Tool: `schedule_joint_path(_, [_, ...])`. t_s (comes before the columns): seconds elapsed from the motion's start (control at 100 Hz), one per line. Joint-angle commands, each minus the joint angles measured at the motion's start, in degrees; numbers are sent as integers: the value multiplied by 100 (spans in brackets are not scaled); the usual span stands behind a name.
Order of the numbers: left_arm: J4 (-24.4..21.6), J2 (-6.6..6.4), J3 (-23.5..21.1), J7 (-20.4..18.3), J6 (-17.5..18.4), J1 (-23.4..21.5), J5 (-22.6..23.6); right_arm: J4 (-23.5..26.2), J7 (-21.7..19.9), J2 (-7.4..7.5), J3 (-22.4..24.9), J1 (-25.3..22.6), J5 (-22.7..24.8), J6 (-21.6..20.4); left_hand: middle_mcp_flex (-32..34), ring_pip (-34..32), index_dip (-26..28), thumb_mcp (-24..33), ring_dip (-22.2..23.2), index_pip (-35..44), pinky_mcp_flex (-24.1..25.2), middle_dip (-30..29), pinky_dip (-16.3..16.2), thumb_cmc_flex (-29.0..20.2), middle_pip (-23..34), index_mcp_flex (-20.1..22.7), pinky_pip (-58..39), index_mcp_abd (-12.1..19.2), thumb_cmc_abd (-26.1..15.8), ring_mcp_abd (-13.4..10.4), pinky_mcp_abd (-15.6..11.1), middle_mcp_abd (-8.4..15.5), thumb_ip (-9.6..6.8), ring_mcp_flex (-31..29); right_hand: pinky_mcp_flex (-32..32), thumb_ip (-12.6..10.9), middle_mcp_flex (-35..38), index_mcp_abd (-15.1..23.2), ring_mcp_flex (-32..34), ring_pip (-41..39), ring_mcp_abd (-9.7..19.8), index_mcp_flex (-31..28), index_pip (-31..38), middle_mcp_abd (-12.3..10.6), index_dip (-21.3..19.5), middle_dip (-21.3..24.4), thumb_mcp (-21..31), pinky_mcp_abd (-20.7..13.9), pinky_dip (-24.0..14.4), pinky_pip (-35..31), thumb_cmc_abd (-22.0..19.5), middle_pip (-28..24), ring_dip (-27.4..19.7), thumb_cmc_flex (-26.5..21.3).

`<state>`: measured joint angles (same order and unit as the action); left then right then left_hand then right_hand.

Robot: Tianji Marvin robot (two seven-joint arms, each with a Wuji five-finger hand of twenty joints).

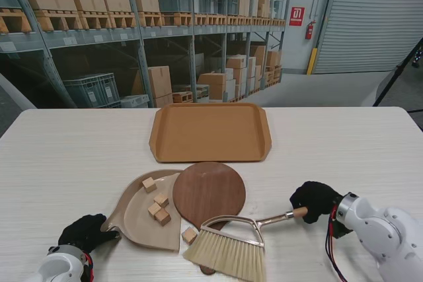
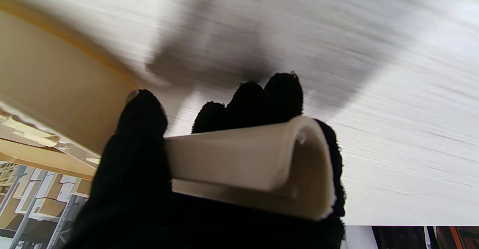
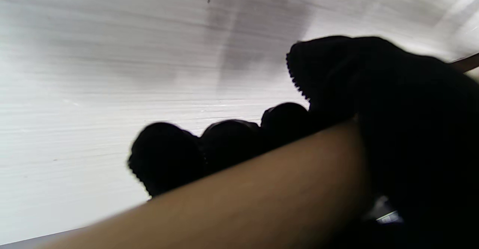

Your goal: Sweep wood blocks off a wooden cutting board into a dustpan and pour them into a container

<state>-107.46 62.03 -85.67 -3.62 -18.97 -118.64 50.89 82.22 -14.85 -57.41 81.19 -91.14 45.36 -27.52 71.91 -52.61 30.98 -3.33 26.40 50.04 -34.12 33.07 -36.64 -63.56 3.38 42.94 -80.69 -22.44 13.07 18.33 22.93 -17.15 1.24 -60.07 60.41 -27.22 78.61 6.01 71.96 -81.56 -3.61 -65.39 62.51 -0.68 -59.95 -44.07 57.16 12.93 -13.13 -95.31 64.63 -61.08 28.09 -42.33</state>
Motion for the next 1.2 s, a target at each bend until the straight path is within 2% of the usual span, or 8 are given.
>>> schedule_joint_path(0.0, [-9, 14, 3, -105, -5, -25, 5, 6, 55, -54, -49, 5, 113, 137, 225, -120, -27, 388, 56, 333, 127, 38, 100, -565, 5352, 505, -81, 427, -470, -817, -197, 1458, 4, -377, 230, -263, 434, 1227, 236, -302, 422, -1024, 1009, -327, -44, -84, 3279, -83, -134, -459, -372, -542, 78, -861])
schedule_joint_path(0.17, [-4, 12, 5, -117, 8, -17, 6, 30, 375, -122, -270, 73, 295, 749, 229, -120, -30, 378, 57, 331, 135, 38, 100, -544, 5354, 511, -77, 420, -484, -819, -194, 1466, 6, -378, 246, -279, 435, 1201, 238, -296, 366, -1025, 985, -297, -34, -78, 3279, -4, -96, -452, -384, -523, 59, -863])
schedule_joint_path(0.33, [-2, 11, 5, -118, 10, -16, 4, 0, 558, -166, -541, 199, 302, 1086, 226, -119, -29, 379, 58, 329, 138, 38, 98, -555, 5353, 504, -73, 435, -458, -821, -193, 1464, 2, -373, 256, -276, 433, 1186, 236, -297, 350, -1026, 977, -288, -31, -72, 3279, 19, -66, -466, -377, -512, 49, -855])
schedule_joint_path(0.87, [2, 11, 5, -123, 5, -16, -6, -187, 803, -251, -1287, 554, -109, 1187, 227, -118, -29, 383, 59, 326, 138, 38, 93, -548, 5353, 509, -73, 431, -463, -822, -194, 1463, -1, -375, 240, -182, 431, 1186, 231, -254, 354, -1015, 925, -297, -13, -44, 3278, 16, -12, -476, -371, -447, 11, -840])
schedule_joint_path(1.03, [1, 13, -4, -117, 10, -21, -6, -151, 886, -267, -1273, 519, -107, 1188, 226, -118, -28, 383, 59, 329, 138, 38, 92, -555, 5353, 512, -73, 433, -457, -825, -194, 1464, 2, -373, 227, -124, 433, 1205, 239, -226, 354, -1012, 881, -309, -2, -42, 3279, 8, 0, -465, -356, -409, -2, -836])
schedule_joint_path(1.19, [0, 13, -9, -117, 7, -25, -5, -3, 952, -286, -1062, 358, -80, 1329, 225, -121, -30, 384, 61, 331, 138, 39, 91, -560, 5354, 509, -73, 435, -457, -821, -193, 1463, 4, -375, 223, -107, 434, 1204, 241, -211, 350, -1013, 877, -298, -4, -41, 3279, 9, 2, -462, -369, -393, -8, -839])
